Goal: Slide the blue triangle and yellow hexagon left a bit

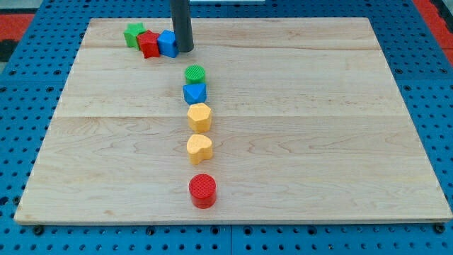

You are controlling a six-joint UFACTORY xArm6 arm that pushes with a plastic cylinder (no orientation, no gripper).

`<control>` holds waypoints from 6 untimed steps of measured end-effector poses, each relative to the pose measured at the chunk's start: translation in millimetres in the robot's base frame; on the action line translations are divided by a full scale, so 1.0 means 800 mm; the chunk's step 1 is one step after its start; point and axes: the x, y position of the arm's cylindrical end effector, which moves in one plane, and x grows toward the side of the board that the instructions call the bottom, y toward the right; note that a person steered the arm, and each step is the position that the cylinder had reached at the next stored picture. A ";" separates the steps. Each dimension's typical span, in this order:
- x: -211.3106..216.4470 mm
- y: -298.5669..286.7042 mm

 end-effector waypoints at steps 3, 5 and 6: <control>0.014 -0.010; 0.145 0.072; 0.172 0.090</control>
